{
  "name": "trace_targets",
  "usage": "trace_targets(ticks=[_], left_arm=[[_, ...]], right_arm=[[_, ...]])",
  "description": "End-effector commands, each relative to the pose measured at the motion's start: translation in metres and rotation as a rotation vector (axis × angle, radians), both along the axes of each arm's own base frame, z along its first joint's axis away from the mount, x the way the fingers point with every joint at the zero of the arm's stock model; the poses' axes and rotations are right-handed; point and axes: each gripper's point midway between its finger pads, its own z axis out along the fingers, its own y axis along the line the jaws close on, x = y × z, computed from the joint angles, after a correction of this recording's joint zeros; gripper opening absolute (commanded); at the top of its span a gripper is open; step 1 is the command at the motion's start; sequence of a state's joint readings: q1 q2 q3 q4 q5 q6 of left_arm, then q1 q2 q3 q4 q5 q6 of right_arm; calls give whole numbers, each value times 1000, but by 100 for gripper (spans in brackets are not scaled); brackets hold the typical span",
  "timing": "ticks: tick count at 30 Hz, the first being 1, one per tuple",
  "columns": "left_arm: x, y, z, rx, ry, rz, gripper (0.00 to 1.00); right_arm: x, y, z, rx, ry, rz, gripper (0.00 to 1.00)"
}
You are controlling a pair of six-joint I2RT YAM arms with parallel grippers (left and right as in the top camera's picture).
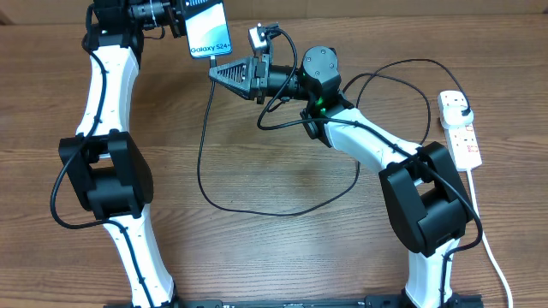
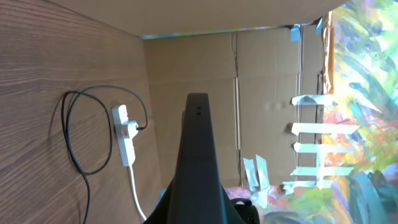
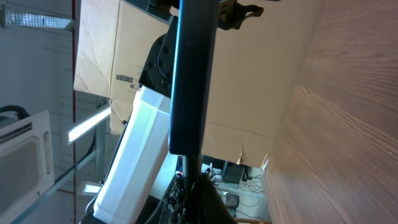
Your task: Plug charger to phone and switch on socket
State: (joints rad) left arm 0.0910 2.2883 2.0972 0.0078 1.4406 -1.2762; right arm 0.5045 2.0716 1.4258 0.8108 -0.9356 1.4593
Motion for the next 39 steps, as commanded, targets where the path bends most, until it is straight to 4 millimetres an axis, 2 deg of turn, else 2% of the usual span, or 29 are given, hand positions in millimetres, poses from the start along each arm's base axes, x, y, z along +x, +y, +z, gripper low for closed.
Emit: trace_targets(ticks=[1, 11, 20, 31, 39], left_arm=[[-11, -6, 13, -1, -58, -62, 4], [-15, -10, 15, -2, -84, -85, 4], [-15, -9, 15, -11, -39, -89, 4], [-20, -10, 31, -10, -97, -119, 4], [-23, -11, 32, -12, -82, -133, 4]], right_arm=[[8, -1, 6, 20, 18, -33, 4], [9, -1, 6, 21, 26, -35, 4], [11, -1, 7, 27, 48, -46, 4], [11, -2, 13, 47, 24, -53, 4], [11, -3, 15, 51, 11, -54, 4]])
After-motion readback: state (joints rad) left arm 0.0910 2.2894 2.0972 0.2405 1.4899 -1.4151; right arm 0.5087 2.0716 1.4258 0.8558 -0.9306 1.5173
